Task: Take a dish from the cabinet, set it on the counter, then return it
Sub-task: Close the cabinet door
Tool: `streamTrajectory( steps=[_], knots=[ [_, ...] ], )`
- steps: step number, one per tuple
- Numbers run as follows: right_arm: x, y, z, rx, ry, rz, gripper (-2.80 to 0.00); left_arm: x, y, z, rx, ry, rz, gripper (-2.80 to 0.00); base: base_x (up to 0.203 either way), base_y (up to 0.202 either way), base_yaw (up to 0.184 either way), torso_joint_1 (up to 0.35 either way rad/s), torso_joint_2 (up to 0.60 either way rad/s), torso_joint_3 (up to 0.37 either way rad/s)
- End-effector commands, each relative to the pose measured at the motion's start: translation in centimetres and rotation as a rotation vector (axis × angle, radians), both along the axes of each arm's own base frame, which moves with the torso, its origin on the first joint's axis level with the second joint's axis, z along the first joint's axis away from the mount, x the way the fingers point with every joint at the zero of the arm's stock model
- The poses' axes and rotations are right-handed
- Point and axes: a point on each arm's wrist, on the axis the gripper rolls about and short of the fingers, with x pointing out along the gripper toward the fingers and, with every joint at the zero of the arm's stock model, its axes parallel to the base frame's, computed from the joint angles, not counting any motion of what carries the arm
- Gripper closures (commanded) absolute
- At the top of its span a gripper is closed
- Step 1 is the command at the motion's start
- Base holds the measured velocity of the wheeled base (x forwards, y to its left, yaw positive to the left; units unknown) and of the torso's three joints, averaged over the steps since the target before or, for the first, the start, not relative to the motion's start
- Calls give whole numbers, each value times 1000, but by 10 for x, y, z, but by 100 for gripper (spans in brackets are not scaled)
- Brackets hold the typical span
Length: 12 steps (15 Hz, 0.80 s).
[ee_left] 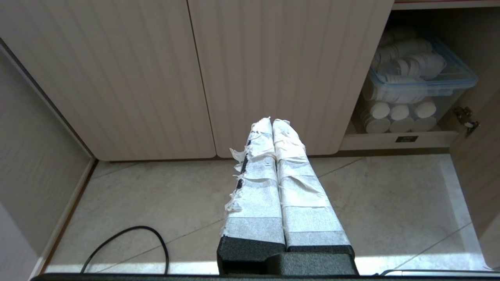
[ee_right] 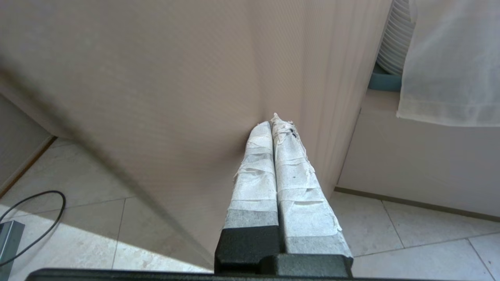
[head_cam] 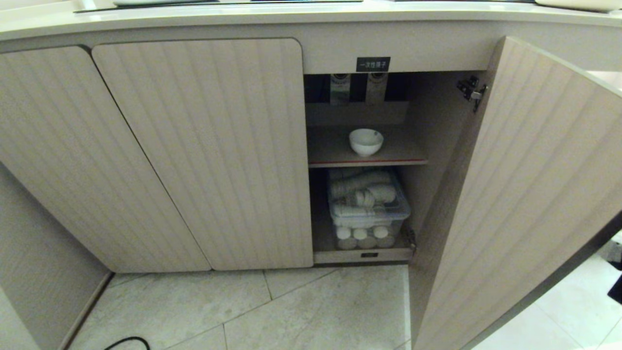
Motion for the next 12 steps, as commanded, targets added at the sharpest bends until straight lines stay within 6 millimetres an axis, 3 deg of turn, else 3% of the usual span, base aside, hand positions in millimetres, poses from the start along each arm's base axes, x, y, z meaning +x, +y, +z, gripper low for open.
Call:
streamTrajectory(
  steps=[1,12],
  knots=[
    [9,2,3,-1,9,3,0,0,0,0,0,0,0,0,0,0,0,0,0,0],
    [25,21,14,-7,15,116,0,0,0,0,0,-1,0,0,0,0,0,0,0,0]
  ],
)
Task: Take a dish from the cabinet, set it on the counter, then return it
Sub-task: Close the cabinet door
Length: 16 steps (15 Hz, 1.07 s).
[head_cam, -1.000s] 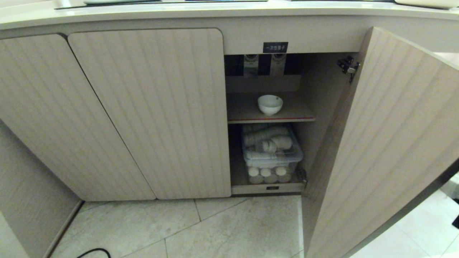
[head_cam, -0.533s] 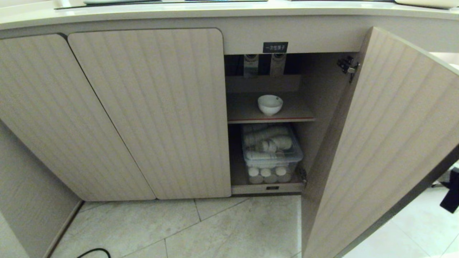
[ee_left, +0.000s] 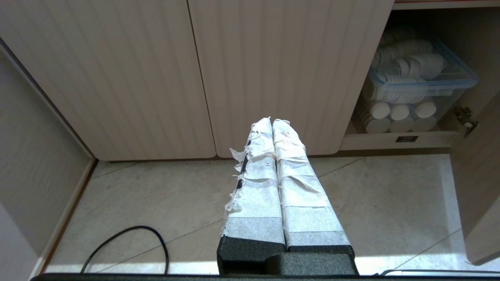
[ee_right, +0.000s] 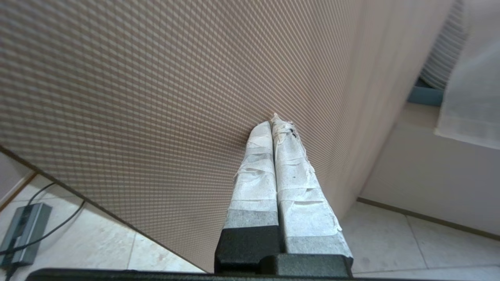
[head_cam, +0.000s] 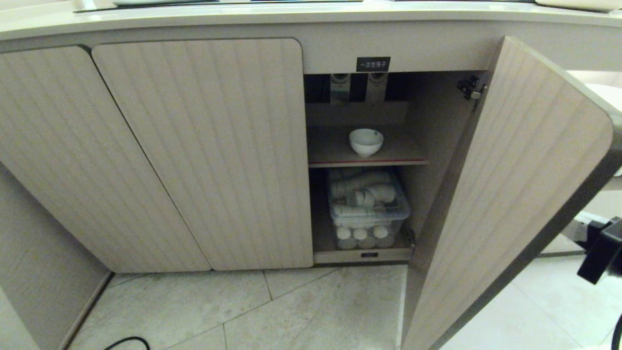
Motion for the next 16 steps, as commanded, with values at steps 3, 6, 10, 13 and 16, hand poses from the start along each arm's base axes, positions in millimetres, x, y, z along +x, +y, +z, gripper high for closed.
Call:
streamTrajectory(
  steps=[3,6,10,13,16],
  knots=[
    [8,7,0,-4,13,33,0,0,0,0,0,0,0,0,0,0,0,0,0,0],
    [12,12,2,-6,19,49,0,0,0,0,0,-1,0,0,0,0,0,0,0,0],
    [24,18,6,-9,23,58,0,0,0,0,0,-1,0,0,0,0,0,0,0,0],
    [32,21,4,-20,41,61,0,0,0,0,0,0,0,0,0,0,0,0,0,0],
    [37,29,4,-27,50,88,0,0,0,0,0,-1,0,0,0,0,0,0,0,0]
  ],
)
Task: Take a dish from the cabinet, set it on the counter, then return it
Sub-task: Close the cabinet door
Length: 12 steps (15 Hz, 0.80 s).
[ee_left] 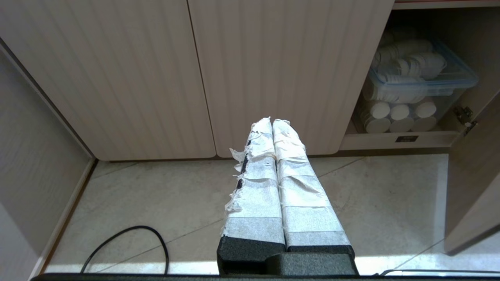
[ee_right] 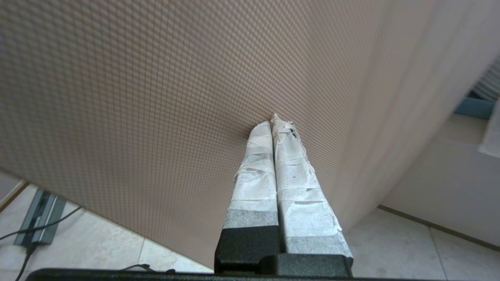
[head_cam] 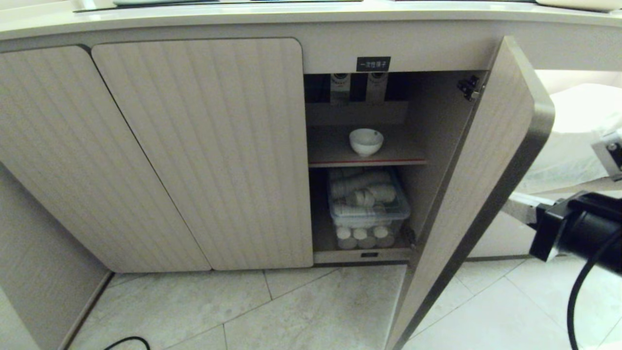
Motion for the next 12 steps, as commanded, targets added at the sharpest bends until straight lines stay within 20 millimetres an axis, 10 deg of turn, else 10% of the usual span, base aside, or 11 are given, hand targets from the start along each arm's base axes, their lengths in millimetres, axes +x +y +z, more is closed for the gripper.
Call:
streamTrajectory(
  steps=[1,12],
  knots=[
    [5,6,-1,-6,11,18,0,0,0,0,0,-1,0,0,0,0,0,0,0,0],
    [53,33,-22,-43,-55,10,0,0,0,0,0,0,0,0,0,0,0,0,0,0]
  ],
)
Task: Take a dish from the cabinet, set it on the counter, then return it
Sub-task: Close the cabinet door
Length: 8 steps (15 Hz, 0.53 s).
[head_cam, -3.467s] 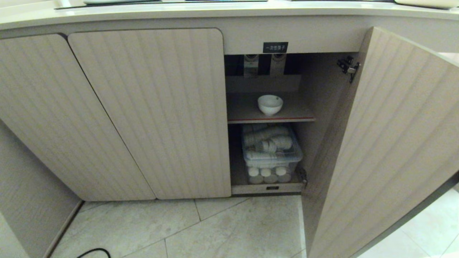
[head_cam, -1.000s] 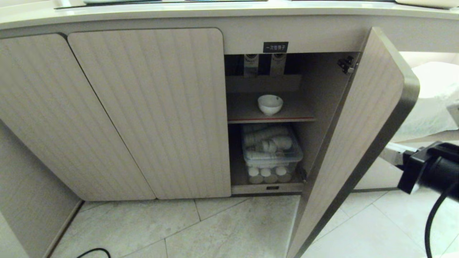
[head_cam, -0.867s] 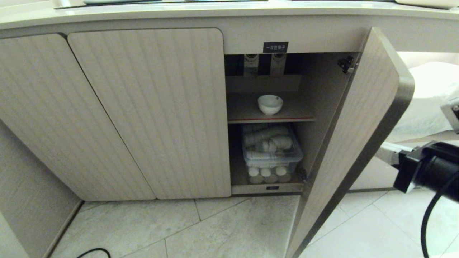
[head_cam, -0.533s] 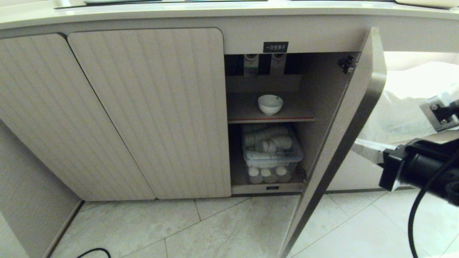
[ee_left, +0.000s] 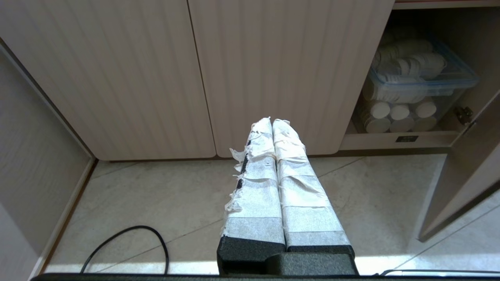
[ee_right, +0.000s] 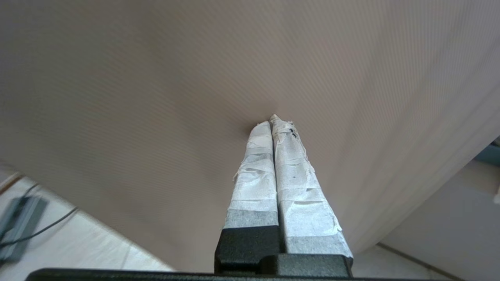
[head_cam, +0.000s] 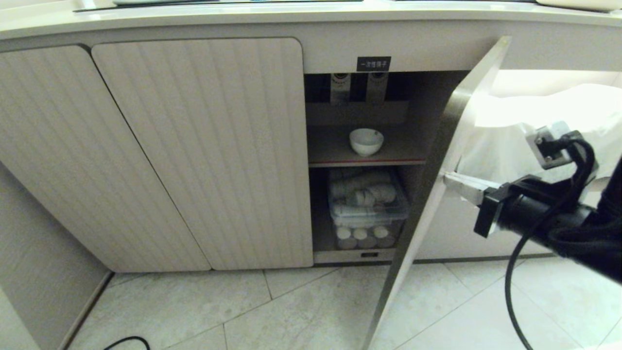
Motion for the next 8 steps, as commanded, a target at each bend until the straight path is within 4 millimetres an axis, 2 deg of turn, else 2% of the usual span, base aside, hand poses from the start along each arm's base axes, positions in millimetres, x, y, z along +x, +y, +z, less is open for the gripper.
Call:
streamTrajectory(
  steps=[1,4,8],
  knots=[
    [15,7,-14,-15,26,-10,0,0,0,0,0,0,0,0,0,0,0,0,0,0],
    [28,13,-17,-10,8,-18,0,0,0,0,0,0,0,0,0,0,0,0,0,0],
    [54,23,-8,7,-25,-79,0,0,0,0,0,0,0,0,0,0,0,0,0,0]
  ],
)
